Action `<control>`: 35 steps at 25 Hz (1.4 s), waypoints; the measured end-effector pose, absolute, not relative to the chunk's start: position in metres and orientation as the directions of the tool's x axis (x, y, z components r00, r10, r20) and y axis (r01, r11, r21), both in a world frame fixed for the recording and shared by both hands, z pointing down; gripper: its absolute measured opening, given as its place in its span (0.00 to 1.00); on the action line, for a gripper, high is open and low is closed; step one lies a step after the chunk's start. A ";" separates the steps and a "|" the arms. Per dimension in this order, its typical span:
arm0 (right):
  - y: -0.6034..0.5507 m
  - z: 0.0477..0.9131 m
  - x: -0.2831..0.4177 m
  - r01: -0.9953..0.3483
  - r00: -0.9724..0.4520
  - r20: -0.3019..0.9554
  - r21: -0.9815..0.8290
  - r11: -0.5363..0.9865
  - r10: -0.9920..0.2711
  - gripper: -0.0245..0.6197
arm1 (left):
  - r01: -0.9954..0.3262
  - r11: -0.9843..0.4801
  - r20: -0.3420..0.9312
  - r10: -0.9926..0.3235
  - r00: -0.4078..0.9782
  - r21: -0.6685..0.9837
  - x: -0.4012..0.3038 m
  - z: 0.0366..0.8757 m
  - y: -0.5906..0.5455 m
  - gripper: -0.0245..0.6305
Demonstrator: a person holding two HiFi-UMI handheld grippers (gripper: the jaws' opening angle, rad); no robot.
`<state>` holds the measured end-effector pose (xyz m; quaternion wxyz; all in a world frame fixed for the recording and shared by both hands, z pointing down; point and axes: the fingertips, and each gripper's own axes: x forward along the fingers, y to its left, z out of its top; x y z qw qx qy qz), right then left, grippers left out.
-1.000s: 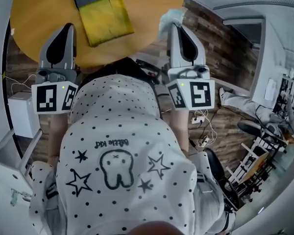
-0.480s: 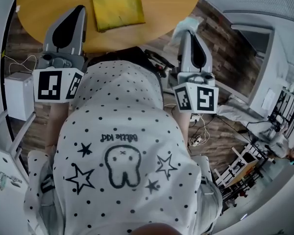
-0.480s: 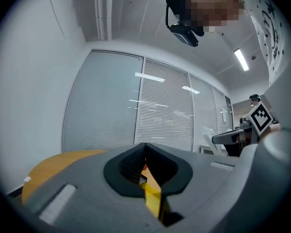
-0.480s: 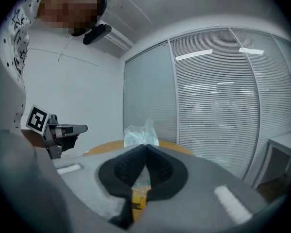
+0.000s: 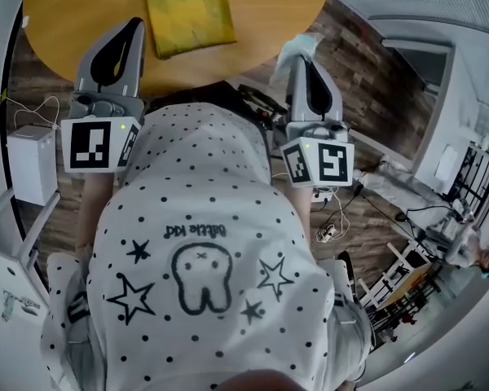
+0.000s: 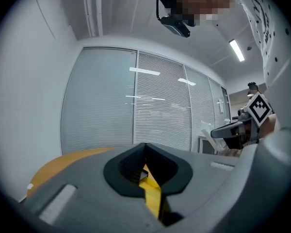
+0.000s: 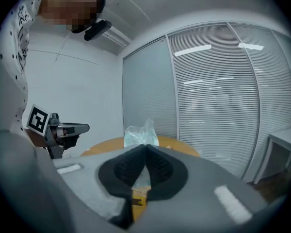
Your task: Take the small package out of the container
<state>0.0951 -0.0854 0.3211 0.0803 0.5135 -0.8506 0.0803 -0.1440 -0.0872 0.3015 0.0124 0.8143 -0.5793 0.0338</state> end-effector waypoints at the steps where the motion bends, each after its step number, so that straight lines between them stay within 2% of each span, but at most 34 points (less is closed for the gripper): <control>1: -0.086 0.321 0.094 -0.885 -0.462 0.218 -0.056 0.461 -0.860 0.05 | -0.942 -0.335 0.070 -0.940 0.332 -0.026 -0.142 0.301 -0.088 0.05; 21: -0.083 0.317 0.098 -0.896 -0.443 0.213 -0.078 0.437 -0.871 0.05 | -0.911 -0.408 0.083 -0.912 0.403 -0.057 -0.122 0.298 -0.090 0.05; 35: -0.091 0.322 0.067 -0.828 -0.553 0.238 -0.046 0.559 -0.798 0.05 | -0.955 -0.295 0.059 -0.954 0.293 -0.020 -0.146 0.300 -0.083 0.05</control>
